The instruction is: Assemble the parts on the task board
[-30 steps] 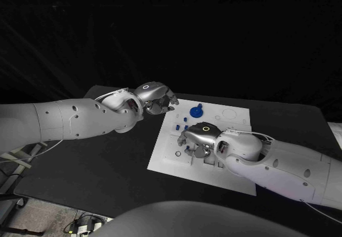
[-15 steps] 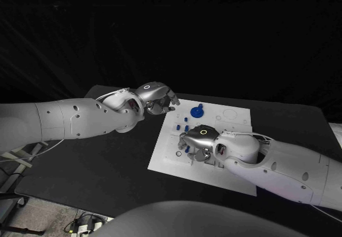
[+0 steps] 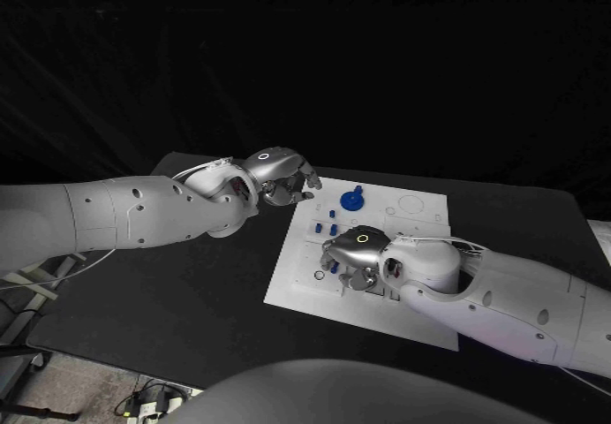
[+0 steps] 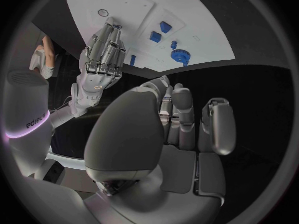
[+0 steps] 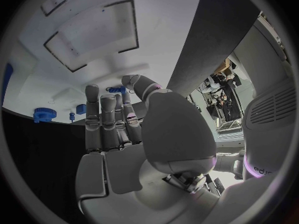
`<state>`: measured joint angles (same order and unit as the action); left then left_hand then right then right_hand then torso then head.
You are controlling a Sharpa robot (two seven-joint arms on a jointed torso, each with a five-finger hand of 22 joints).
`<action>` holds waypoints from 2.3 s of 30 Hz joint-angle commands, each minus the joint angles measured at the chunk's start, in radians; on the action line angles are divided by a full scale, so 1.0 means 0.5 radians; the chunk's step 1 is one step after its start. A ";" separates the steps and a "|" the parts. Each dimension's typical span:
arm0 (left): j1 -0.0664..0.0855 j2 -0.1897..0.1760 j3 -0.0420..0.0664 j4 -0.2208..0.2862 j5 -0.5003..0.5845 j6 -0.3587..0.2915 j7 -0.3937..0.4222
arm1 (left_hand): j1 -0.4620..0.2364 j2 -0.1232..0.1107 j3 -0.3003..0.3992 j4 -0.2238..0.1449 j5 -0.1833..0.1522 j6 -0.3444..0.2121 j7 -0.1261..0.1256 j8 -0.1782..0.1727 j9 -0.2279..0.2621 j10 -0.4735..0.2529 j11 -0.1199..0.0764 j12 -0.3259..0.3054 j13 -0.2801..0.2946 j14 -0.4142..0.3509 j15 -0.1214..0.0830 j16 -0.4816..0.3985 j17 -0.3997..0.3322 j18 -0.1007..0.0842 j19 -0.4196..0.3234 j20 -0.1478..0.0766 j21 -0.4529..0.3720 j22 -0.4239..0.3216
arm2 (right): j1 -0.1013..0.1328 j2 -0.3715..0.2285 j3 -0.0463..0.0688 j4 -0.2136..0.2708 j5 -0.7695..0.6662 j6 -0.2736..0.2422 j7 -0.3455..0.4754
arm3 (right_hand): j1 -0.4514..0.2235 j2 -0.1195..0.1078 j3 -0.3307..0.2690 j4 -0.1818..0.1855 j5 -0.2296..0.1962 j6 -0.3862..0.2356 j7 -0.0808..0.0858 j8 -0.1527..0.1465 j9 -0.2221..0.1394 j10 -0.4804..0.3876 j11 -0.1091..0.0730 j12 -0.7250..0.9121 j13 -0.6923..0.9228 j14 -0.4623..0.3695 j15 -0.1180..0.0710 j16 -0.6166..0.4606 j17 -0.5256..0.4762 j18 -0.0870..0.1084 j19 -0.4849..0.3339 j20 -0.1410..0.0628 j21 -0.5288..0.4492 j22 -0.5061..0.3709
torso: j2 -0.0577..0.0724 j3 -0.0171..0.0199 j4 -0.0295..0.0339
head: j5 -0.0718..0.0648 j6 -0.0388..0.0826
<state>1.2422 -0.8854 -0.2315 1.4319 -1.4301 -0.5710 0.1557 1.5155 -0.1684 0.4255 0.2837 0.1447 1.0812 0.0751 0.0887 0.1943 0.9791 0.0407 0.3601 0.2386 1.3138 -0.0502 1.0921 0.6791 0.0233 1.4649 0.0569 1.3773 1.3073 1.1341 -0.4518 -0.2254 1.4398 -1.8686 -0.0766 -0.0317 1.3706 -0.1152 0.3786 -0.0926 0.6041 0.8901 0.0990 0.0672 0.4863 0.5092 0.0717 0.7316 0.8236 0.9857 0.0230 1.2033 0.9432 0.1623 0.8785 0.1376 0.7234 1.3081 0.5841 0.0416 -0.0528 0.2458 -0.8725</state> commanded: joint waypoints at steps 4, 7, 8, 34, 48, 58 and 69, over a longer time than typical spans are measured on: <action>0.001 0.006 0.001 0.001 0.004 0.026 -0.003 | 0.027 0.001 0.014 -0.002 0.005 0.009 0.017 0.003 0.005 -0.011 -0.001 0.014 0.004 0.005 0.004 0.013 0.004 0.032 0.057 0.010 0.009 0.423 | -0.003 0.015 -0.002 -0.028 -0.053 0.017 -0.020 | 0.010 0.020 0.006 -0.012 -0.017 0.035 -0.008 0.020 0.016 0.030 -0.006 -0.029 -0.032 -0.002 -0.012 0.013 0.001 0.023 -0.022 -0.006 0.060 0.073 | 0.000 -0.0002 0.001 | 0.001 0.000; 0.000 0.009 0.001 -0.005 0.004 0.027 -0.002 | 0.026 0.006 0.015 0.001 0.005 0.015 0.019 0.007 0.007 -0.013 0.000 0.019 0.005 0.006 0.005 0.014 0.006 0.032 0.058 0.011 0.011 0.424 | -0.004 0.020 -0.002 -0.044 -0.053 -0.013 -0.018 | 0.011 0.036 0.010 -0.012 -0.029 0.053 -0.007 0.030 0.030 0.054 -0.004 -0.044 -0.053 0.000 -0.011 0.019 -0.002 0.022 -0.026 -0.008 0.086 0.074 | 0.001 -0.0004 0.001 | 0.002 0.000; 0.000 0.010 0.001 -0.007 0.004 0.028 -0.001 | 0.025 0.009 0.015 0.003 0.006 0.019 0.020 0.009 0.008 -0.014 0.002 0.022 0.006 0.006 0.006 0.015 0.006 0.032 0.058 0.011 0.012 0.424 | -0.004 0.022 -0.002 -0.050 -0.053 -0.026 -0.018 | 0.016 0.040 0.013 -0.017 -0.030 0.056 -0.008 0.031 0.036 0.065 -0.006 -0.052 -0.064 0.006 -0.011 0.025 0.002 0.021 -0.024 -0.010 0.105 0.076 | 0.001 -0.0004 0.001 | 0.002 0.000; -0.002 0.011 0.001 -0.014 0.004 0.045 -0.001 | 0.026 0.022 0.017 0.002 0.014 0.030 0.022 0.017 0.013 -0.019 0.003 0.037 0.010 0.007 0.008 0.016 0.006 0.032 0.059 0.013 0.012 0.424 | -0.025 0.038 -0.003 -0.126 -0.039 -0.052 0.043 | -0.090 0.019 -0.077 0.085 -0.493 0.074 -0.018 -0.001 0.078 0.203 -0.024 -0.294 -0.312 -0.038 -0.017 0.026 -0.110 0.024 -0.069 0.042 0.054 0.016 | 0.000 -0.0001 0.000 | 0.016 0.000; -0.002 0.013 0.001 -0.015 0.004 0.060 -0.007 | 0.041 0.021 0.020 -0.007 0.016 0.031 0.022 0.019 0.015 -0.022 0.002 0.045 0.012 0.006 0.007 0.015 0.005 0.032 0.058 0.013 0.012 0.424 | -0.032 0.017 -0.003 -0.107 -0.043 0.015 0.046 | -0.037 0.002 -0.109 0.078 -0.444 -0.032 -0.029 -0.006 0.027 0.034 -0.041 -0.317 -0.297 -0.160 -0.036 -0.034 -0.220 0.035 -0.109 0.066 -0.078 -0.019 | 0.000 0.0002 0.000 | 0.022 0.000; -0.002 0.016 0.001 -0.016 0.004 0.067 -0.012 | 0.044 0.020 0.020 -0.009 0.017 0.031 0.023 0.019 0.015 -0.023 0.002 0.047 0.012 0.006 0.007 0.015 0.005 0.032 0.058 0.013 0.010 0.423 | -0.034 0.033 -0.003 -0.114 -0.029 -0.051 0.069 | -0.039 0.036 -0.124 0.109 -0.470 0.003 -0.029 0.015 0.021 0.094 -0.038 -0.274 -0.284 -0.095 -0.031 0.015 -0.176 0.039 -0.082 0.069 -0.107 -0.016 | 0.000 -0.0002 0.001 | 0.017 0.000; -0.002 0.015 0.001 -0.013 0.004 0.082 -0.018 | 0.049 0.022 0.021 -0.010 0.017 0.033 0.023 0.021 0.016 -0.023 0.002 0.050 0.013 0.005 0.007 0.014 0.002 0.032 0.057 0.013 0.009 0.423 | -0.039 0.047 -0.003 -0.138 -0.025 -0.022 0.077 | -0.035 0.031 -0.122 0.118 -0.460 0.080 -0.036 0.043 0.035 0.186 -0.041 -0.278 -0.313 -0.120 -0.032 0.005 -0.212 0.039 -0.065 0.064 -0.124 -0.007 | 0.001 0.0004 0.001 | 0.027 0.000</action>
<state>1.2412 -0.8796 -0.2315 1.4234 -1.4301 -0.5442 0.1496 1.5273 -0.1566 0.4336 0.2811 0.1482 1.0915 0.0854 0.0921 0.2013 0.9720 0.0406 0.3832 0.2442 1.3139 -0.0502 1.0958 0.6812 0.0233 1.4649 0.0570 1.3773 1.3073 1.1238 -0.4290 -0.2198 1.3753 -1.8729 -0.1304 -0.0013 1.3550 -0.1043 0.3202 -0.0368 0.3757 0.9239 0.0837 0.0854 0.5024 0.5937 0.0517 0.5950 0.6675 0.9291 0.0087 1.2075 0.8375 0.1624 0.8415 0.1716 0.6671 1.3034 0.5842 0.0415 -0.0522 0.2583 -0.8725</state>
